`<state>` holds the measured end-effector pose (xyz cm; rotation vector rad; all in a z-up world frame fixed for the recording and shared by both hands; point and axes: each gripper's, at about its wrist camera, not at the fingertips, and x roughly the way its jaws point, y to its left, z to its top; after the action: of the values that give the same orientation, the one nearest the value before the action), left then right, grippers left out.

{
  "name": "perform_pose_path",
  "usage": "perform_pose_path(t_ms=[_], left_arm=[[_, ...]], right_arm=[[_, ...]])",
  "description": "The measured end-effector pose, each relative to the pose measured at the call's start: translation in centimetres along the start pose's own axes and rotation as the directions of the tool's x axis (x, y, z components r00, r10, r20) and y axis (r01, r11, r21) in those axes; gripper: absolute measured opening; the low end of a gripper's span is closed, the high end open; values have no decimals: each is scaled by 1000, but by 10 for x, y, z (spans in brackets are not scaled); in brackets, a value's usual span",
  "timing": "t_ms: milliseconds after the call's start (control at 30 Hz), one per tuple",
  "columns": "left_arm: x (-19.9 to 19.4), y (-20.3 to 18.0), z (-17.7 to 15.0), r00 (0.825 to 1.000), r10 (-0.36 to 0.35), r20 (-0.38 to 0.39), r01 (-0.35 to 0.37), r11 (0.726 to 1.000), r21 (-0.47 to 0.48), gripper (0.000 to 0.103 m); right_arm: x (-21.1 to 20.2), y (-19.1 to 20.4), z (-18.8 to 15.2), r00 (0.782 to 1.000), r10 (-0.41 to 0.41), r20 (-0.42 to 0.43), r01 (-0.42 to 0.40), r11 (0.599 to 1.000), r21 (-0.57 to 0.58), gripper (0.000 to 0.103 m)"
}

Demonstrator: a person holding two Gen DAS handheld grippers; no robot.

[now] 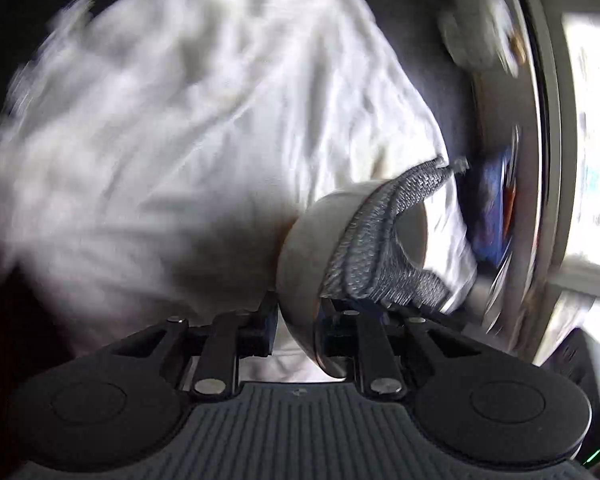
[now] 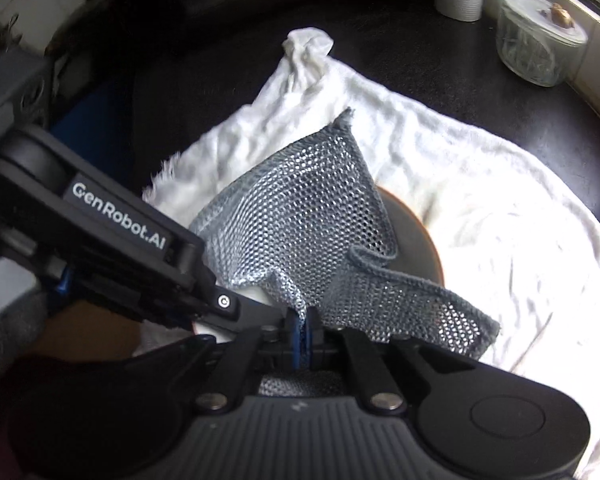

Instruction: Clean bowl

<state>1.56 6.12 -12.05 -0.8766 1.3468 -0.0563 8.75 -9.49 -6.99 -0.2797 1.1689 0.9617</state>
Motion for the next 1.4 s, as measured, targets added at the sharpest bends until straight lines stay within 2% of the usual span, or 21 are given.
perform_pose_path(t_ms=[33,67,100,200,333,400,433,467,500,600,700,767,800,933,967,1033,1200,1300,1333,1367,1400], left_arm=[[-2,-11,0,998,54,23,-57,992,115,19],[-5,-25,1,992,115,59,-126,959,254,19],[-7,-32,1,985,148,88,-169,929,330,19],[-10,-54,2,963,222,151,-268,776,570,19],[-8,-72,1,948,242,209,-315,590,744,19],[-4,-82,-4,928,254,272,-363,452,815,19],[-3,-82,-5,927,253,278,-366,433,824,19],[-1,-81,-4,929,254,270,-359,440,823,17],[1,-79,-2,933,253,258,-351,464,813,16],[2,-65,2,949,233,211,-312,604,734,16],[-4,-48,10,969,184,164,-246,773,584,16],[-8,-33,14,979,148,138,-196,863,466,16],[-8,-28,16,983,135,126,-176,894,412,16],[-7,-6,15,994,71,83,-85,981,174,16],[-5,2,12,997,38,69,-44,995,88,16],[0,18,6,997,-34,72,39,997,-72,16],[1,34,-3,993,-70,99,92,966,-240,16],[0,33,-3,994,-65,85,83,972,-221,16],[-1,28,-1,996,-47,77,60,984,-169,16],[-2,17,1,998,-8,69,12,998,-60,16],[-4,5,2,996,40,77,-45,997,61,16]], right_arm=[[-1,0,0,1000,-15,-1,15,1000,-20,3],[-3,1,-1,999,-35,-1,35,998,-45,3],[-6,2,0,998,-60,3,60,995,-75,3],[-12,0,6,995,-95,13,95,989,-111,3],[-13,-6,17,989,-146,14,146,974,-175,2],[-12,-7,21,987,-160,7,158,962,-221,1],[-7,-5,24,986,-165,3,161,957,-242,1],[-4,-4,27,986,-168,0,163,953,-254,1],[0,-4,26,987,-163,-8,156,954,-258,1],[8,-3,24,990,-141,-21,132,960,-246,1],[12,-4,20,994,-107,-8,104,981,-163,1],[12,-7,18,997,-73,10,73,993,-92,1],[11,-9,17,998,-56,16,57,997,-59,1],[6,-12,11,1000,-9,23,9,1000,26,1],[5,-12,8,1000,-5,23,4,999,38,1],[4,-10,4,1000,9,23,-11,998,65,2],[1,-3,-5,999,40,33,-43,996,81,4],[1,1,-6,999,35,31,-37,997,64,5],[0,2,-6,999,30,30,-32,999,43,5],[0,3,-7,999,26,30,-26,999,23,3],[-1,4,-7,1000,10,28,-9,1000,-3,3]])
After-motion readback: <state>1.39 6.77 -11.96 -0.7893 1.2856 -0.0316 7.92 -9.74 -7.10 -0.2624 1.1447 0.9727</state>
